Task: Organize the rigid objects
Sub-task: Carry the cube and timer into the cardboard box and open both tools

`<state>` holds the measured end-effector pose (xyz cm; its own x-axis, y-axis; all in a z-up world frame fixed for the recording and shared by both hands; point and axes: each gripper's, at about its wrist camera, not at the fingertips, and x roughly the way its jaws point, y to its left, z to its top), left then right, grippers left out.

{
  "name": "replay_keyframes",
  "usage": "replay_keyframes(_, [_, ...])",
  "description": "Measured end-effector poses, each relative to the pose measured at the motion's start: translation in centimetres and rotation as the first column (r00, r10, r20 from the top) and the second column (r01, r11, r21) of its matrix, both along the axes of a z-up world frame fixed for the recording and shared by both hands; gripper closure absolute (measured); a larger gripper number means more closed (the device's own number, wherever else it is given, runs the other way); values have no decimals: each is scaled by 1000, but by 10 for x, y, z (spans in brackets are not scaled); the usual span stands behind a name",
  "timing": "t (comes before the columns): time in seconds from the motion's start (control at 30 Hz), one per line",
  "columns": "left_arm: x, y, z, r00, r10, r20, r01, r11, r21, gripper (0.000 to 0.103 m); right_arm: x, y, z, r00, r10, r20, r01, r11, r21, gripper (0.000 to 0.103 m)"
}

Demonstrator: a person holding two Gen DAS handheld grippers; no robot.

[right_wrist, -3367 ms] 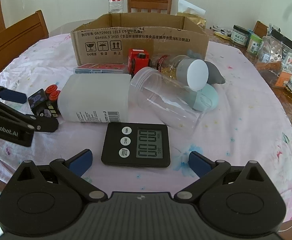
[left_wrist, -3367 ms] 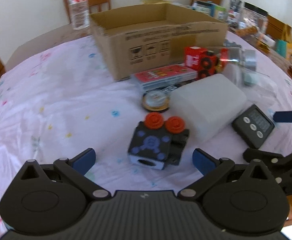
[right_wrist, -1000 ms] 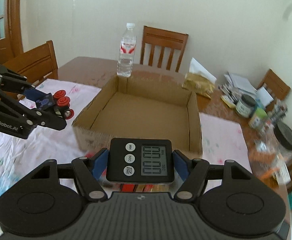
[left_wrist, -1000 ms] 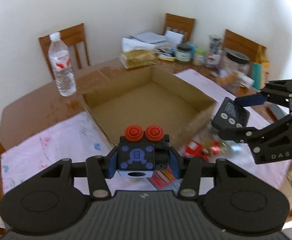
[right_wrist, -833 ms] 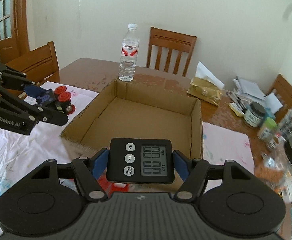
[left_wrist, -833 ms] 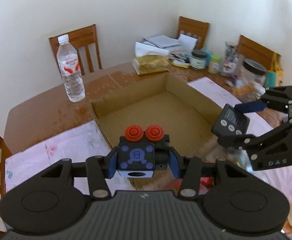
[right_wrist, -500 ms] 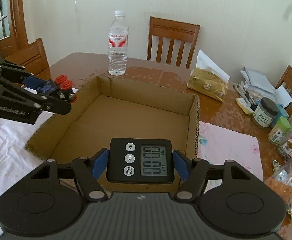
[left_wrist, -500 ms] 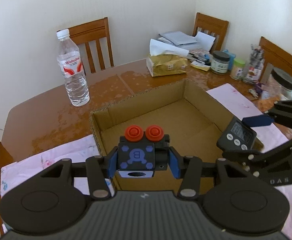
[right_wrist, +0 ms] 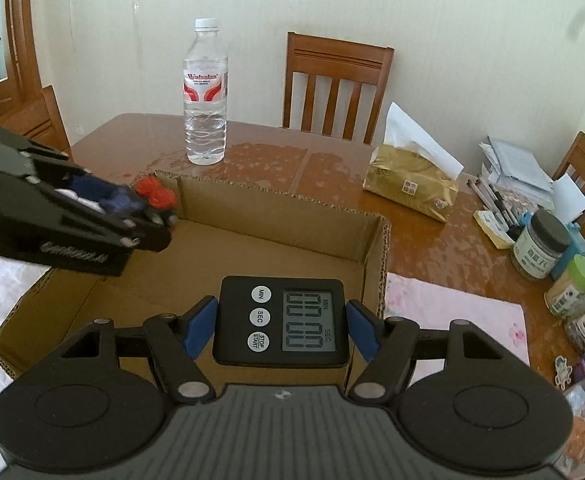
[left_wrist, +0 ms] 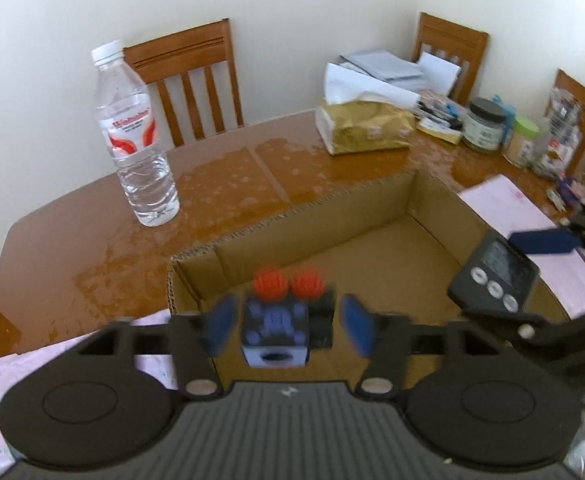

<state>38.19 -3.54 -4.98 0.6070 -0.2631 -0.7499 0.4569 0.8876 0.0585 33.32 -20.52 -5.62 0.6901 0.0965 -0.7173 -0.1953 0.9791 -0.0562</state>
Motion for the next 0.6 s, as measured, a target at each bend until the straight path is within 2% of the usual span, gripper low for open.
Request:
replay_keyframes(0.03, [1, 1, 1, 1000, 17, 10, -17, 1000, -6, 8, 1, 0, 0, 1000, 2, -1, -2, 1000, 2, 29])
replay_keyframes(0.1, [-1, 4, 5, 999, 40, 33, -39, 999, -15, 7, 5, -1, -1, 1000, 3, -9, -3, 1000, 3, 29])
replay_keyframes(0.33, [-18, 16, 16, 998, 49, 29, -49, 999, -3, 7, 22, -3, -3, 1000, -11, -21, 11, 1000, -13, 29])
replay_keyframes(0.4, [-25, 20, 19, 998, 50, 22, -50, 999, -8, 7, 25, -3, 2, 1000, -6, 2, 6, 1000, -6, 18])
replay_keyframes(0.43, [-28, 22, 21, 998, 51, 23, -51, 999, -11, 6, 25, -2, 5, 1000, -2, 12, 2, 1000, -3, 2])
replay_keyframes(0.5, [-36, 25, 25, 998, 55, 29, -55, 998, -13, 5, 20, -2, 13, 998, 14, 54, -15, 1000, 12, 0])
replay_keyframes(0.6, [-47, 31, 29, 998, 59, 35, -59, 998, -19, 5, 15, 1, 18, 999, 20, 48, -20, 1000, -1, 0])
